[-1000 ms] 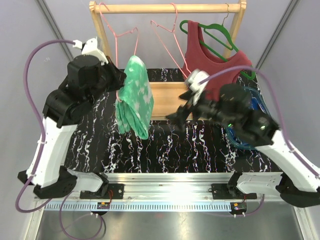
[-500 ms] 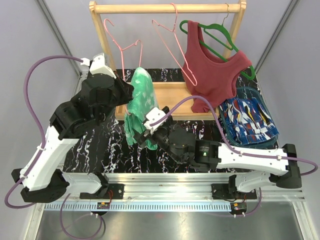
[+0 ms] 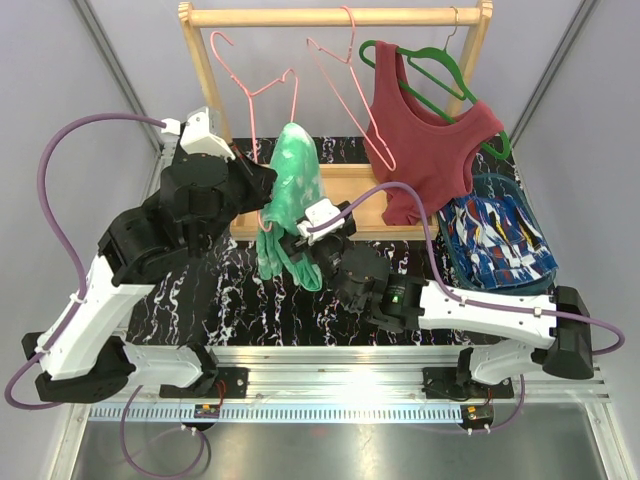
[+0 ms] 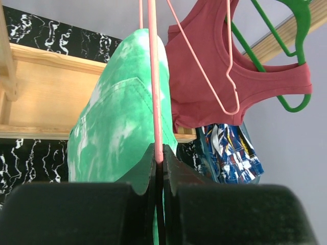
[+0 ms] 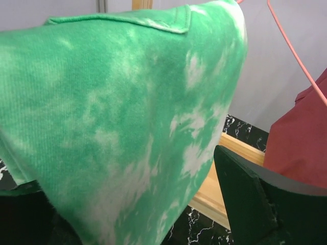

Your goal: Remove the trousers from the hanger

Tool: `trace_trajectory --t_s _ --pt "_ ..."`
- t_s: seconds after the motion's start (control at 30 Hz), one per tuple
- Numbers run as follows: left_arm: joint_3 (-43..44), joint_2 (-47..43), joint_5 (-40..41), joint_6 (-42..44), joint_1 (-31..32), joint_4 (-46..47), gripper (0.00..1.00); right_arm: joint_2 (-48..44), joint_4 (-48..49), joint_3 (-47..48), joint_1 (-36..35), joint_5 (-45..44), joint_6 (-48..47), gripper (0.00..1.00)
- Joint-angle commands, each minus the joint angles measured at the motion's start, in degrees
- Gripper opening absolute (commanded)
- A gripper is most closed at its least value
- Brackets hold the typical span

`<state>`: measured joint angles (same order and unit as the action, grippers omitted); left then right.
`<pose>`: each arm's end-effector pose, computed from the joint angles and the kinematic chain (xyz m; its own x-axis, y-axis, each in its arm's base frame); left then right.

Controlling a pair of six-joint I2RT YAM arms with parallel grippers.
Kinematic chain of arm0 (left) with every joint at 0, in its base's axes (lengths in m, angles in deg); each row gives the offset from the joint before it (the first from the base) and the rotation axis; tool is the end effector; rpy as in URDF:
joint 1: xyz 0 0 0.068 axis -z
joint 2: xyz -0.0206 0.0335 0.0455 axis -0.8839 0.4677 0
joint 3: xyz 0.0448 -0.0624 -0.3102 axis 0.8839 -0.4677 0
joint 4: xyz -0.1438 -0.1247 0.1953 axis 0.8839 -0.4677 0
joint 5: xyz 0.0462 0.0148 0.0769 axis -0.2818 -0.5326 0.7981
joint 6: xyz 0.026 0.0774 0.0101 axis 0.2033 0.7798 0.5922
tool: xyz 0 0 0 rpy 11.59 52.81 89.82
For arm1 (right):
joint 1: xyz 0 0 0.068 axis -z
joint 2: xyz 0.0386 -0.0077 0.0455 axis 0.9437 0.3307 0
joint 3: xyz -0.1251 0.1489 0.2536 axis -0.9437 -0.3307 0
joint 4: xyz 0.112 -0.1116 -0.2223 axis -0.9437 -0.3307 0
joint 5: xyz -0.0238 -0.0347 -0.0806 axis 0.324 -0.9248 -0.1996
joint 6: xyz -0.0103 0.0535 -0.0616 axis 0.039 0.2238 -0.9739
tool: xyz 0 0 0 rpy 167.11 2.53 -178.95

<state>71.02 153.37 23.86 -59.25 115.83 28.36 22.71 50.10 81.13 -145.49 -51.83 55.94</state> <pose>0.1562 -0.1443 0.5692 -0.3594 -0.4535 -0.8156 0.1359 0.8393 -0.5265 0.1377 0.3122 0.4376 0.1720 -0.1367 -0.9756 -0.4613 0.8638 -0.2024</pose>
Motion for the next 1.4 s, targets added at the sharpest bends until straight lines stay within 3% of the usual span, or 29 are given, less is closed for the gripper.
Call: trace_trajectory --t_s 0.0,0.2,0.37,0.6,0.63,0.8,1.0,1.37 --pt "1.2 -3.6 1.8 -2.2 1.0 11.8 0.00 1.3 5.6 0.9 0.8 -0.5 -1.7 0.85" --pt "1.8 -2.9 1.4 -2.2 2.1 11.5 0.00 3.0 13.4 1.3 0.7 1.0 -9.0 0.80" --pt "2.1 -2.9 2.3 -1.1 2.4 10.4 0.00 5.3 17.3 4.1 0.8 -0.8 -18.2 0.59" --pt "4.7 -1.6 2.0 1.4 2.4 7.1 0.00 5.3 17.2 7.0 1.1 2.0 -21.8 0.56" --pt "4.9 -1.4 1.7 1.8 2.4 6.7 0.00 5.2 15.8 7.5 1.2 2.6 -22.1 0.42" --pt "3.3 -1.4 0.7 2.5 2.4 4.8 0.00 5.0 7.5 12.3 3.8 5.9 -19.7 0.00" --pt "-7.6 -7.6 0.5 1.5 2.4 6.0 0.00 3.7 7.9 15.2 8.1 6.4 -23.2 0.00" --pt "-30.6 -15.7 0.3 -4.1 2.4 7.7 0.00 4.0 1.9 30.9 11.3 7.8 -26.8 0.00"
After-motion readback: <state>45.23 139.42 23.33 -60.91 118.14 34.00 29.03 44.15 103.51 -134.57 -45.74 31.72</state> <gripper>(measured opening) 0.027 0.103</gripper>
